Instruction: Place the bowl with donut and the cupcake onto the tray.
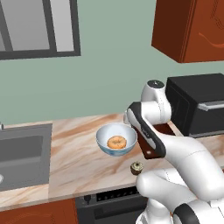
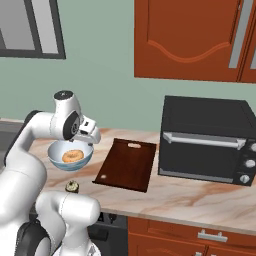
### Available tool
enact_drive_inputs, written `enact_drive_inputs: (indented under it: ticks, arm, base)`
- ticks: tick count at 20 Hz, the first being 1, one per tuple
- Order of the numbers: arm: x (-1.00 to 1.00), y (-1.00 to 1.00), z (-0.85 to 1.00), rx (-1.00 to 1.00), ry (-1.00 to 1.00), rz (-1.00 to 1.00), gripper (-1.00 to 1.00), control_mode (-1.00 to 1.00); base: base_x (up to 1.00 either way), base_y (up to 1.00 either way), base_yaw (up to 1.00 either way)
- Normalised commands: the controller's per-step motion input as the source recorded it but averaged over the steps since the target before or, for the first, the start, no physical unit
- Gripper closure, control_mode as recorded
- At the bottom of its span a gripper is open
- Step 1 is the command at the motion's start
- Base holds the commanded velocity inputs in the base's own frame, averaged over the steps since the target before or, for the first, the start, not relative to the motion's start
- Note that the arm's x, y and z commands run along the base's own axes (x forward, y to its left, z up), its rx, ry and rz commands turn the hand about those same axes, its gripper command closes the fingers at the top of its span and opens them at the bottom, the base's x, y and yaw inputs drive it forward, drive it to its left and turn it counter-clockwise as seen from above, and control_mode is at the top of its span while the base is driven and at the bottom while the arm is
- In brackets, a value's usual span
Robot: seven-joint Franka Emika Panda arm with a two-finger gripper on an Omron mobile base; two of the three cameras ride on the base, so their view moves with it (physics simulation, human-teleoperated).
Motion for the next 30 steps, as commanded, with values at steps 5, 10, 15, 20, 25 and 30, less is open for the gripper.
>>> enact_drive_inputs:
  ticks: [5,10,15,20,25,30]
  arm:
    - [0.10,0.00,-0.13,0.02,0.00,-0.05,-1.00,-1.00]
    - [0.17,0.00,-0.22,0.03,0.00,-0.05,-1.00,-1.00]
    - [0.08,0.00,-0.20,0.02,0.00,-0.03,-1.00,-1.00]
    - [0.04,0.00,-0.25,0.01,0.00,-0.02,-1.00,-1.00]
    - [0.00,0.00,-0.29,0.00,0.00,-0.01,-1.00,-1.00]
    - [0.00,0.00,-0.25,0.00,0.00,-0.02,-1.00,-1.00]
  base:
    - [0.00,0.00,0.00]
    - [0.00,0.00,0.00]
    - [0.00,0.00,0.00]
    - [0.00,0.00,0.00]
    - [0.00,0.00,0.00]
    - [0.00,0.00,0.00]
